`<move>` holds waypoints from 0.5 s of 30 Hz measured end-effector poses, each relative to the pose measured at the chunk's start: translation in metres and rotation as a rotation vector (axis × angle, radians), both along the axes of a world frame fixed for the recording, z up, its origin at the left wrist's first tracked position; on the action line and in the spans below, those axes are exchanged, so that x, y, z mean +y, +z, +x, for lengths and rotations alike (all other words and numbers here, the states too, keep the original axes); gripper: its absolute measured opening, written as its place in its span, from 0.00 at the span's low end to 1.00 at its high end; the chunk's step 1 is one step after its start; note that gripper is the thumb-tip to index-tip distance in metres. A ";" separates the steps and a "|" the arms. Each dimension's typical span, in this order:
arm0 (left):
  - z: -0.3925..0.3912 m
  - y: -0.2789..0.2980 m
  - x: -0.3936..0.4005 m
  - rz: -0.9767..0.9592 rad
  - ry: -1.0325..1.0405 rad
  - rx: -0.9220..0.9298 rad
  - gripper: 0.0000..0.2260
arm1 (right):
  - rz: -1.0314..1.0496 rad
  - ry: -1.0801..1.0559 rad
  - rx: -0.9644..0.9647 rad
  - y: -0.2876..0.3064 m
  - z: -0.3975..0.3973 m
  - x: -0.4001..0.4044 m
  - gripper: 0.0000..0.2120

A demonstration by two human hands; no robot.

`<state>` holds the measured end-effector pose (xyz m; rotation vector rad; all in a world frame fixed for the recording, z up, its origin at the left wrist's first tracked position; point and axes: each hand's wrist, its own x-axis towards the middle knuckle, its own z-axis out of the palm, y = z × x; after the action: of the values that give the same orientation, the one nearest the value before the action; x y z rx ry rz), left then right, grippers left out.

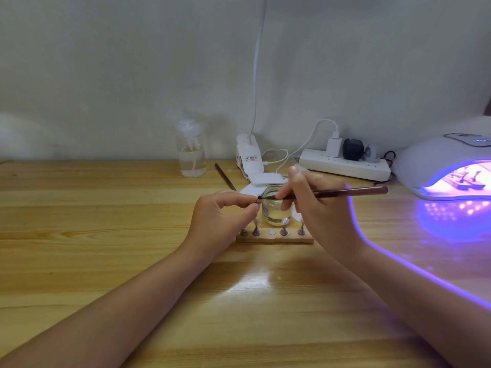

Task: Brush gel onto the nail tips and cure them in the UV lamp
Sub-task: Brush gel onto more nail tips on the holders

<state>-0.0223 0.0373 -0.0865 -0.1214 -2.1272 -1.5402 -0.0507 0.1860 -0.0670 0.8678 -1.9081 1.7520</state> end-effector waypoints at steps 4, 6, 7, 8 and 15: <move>0.001 0.001 0.000 -0.013 -0.006 0.004 0.12 | -0.058 -0.029 0.001 0.000 -0.002 0.002 0.21; 0.001 0.002 0.000 -0.021 -0.005 0.006 0.11 | -0.083 -0.034 0.001 -0.001 -0.003 0.002 0.21; 0.001 0.001 0.000 -0.020 -0.004 0.004 0.11 | -0.088 -0.038 0.001 -0.001 -0.004 0.002 0.21; 0.001 0.001 0.000 -0.018 -0.002 0.001 0.11 | -0.086 -0.041 0.000 0.000 -0.004 0.002 0.20; 0.000 0.000 -0.001 -0.034 0.000 0.021 0.10 | -0.015 0.006 -0.023 -0.001 -0.001 -0.002 0.16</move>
<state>-0.0223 0.0363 -0.0866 -0.1493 -2.1377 -1.4967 -0.0516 0.1843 -0.0677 0.8526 -1.9065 1.7850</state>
